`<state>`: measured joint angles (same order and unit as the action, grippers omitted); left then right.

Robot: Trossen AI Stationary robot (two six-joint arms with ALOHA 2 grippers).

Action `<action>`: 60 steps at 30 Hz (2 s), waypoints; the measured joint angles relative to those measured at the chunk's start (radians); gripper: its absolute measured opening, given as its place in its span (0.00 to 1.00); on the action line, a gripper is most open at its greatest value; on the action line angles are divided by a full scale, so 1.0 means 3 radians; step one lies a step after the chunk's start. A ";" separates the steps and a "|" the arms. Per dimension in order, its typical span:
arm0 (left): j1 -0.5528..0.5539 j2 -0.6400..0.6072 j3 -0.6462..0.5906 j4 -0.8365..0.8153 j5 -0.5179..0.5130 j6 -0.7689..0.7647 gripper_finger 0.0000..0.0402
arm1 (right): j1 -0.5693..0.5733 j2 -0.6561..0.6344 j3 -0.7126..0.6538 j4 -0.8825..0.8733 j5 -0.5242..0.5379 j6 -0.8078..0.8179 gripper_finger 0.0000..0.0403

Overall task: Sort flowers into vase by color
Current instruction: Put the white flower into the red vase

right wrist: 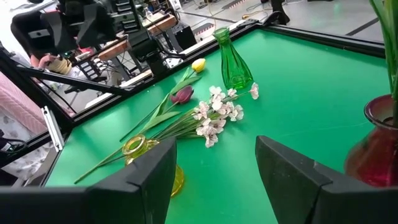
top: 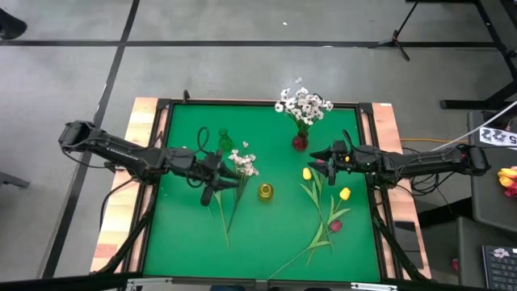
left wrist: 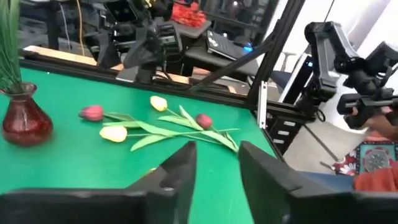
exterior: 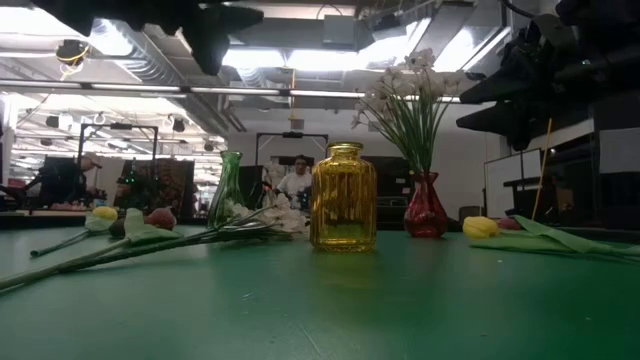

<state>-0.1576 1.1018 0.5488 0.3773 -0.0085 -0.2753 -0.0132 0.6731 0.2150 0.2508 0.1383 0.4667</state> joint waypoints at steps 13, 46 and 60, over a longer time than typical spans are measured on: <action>0.0194 0.0115 0.0021 -0.0909 -0.0130 -0.0977 0.60 | 0.0001 0.0000 0.0000 -0.0002 -0.0001 0.0024 0.54; 0.0091 0.1504 0.0893 -0.2356 0.0080 -0.2922 0.58 | 0.0001 -0.0001 0.0000 -0.0150 -0.0107 -0.0011 0.54; 0.0019 0.1855 0.0893 -0.1990 0.0103 -0.3015 0.58 | 0.0001 -0.0001 0.0000 -0.0148 -0.0125 -0.0013 0.54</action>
<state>-0.1520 1.6582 0.8165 -0.2195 0.0226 -1.1797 -0.0128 0.6727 0.2150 0.2066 0.1008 0.4629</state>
